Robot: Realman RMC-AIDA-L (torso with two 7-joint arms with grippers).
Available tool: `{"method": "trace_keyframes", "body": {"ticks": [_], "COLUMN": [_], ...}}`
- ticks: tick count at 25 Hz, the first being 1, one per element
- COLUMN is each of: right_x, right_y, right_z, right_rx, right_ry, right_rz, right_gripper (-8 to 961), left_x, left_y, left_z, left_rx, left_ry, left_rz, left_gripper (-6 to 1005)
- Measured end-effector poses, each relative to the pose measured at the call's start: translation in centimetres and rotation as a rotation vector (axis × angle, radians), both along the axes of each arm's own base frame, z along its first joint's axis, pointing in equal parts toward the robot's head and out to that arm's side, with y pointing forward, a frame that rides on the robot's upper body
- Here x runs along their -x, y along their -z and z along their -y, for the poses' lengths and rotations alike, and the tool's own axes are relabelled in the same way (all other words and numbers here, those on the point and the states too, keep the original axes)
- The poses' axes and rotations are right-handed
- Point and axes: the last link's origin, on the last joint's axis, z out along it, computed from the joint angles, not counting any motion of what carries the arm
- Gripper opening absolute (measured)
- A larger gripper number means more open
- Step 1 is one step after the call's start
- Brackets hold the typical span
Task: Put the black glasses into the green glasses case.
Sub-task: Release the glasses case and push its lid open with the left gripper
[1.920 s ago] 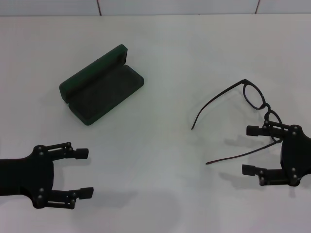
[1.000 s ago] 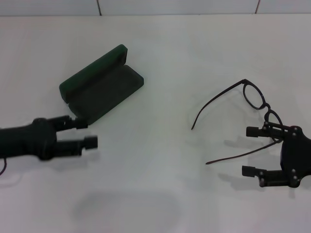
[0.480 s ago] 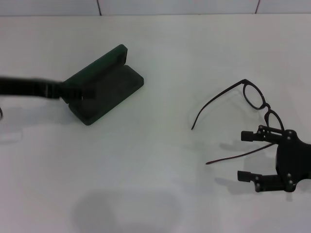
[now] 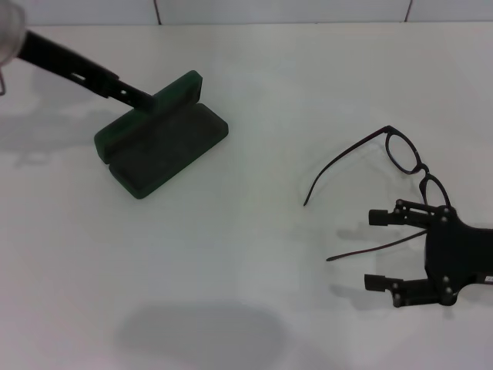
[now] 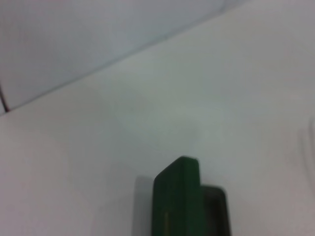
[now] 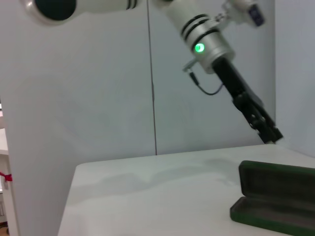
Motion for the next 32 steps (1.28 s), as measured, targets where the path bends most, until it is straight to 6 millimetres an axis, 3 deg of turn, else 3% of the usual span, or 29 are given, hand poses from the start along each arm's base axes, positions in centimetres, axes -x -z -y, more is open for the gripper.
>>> {"method": "trace_keyframes", "body": {"ticks": [7, 21, 27, 30, 32], "right_x": [0.0, -0.1, -0.2, -0.4, -0.4], "right_y": [0.4, 0.5, 0.5, 0.5, 0.5], "right_z": [0.1, 0.2, 0.3, 0.4, 0.4], "right_rx": [0.007, 0.010, 0.008, 0.008, 0.008], "right_ry": [0.001, 0.011, 0.017, 0.022, 0.023], "right_rz": [0.004, 0.007, 0.010, 0.010, 0.010], "right_gripper": [857, 858, 857, 858, 858], "left_x": [-2.4, -0.6, -1.1, -1.2, -1.2], "left_y": [3.4, 5.6, 6.0, 6.1, 6.2], "left_z": [-2.9, -2.9, -3.0, -3.0, -3.0], "left_rx": [0.050, 0.038, 0.038, 0.037, 0.037], "left_ry": [0.050, 0.040, 0.073, 0.081, 0.084], "left_rz": [-0.186, -0.299, -0.324, -0.330, -0.332], "left_gripper": [866, 841, 821, 605, 557]}}
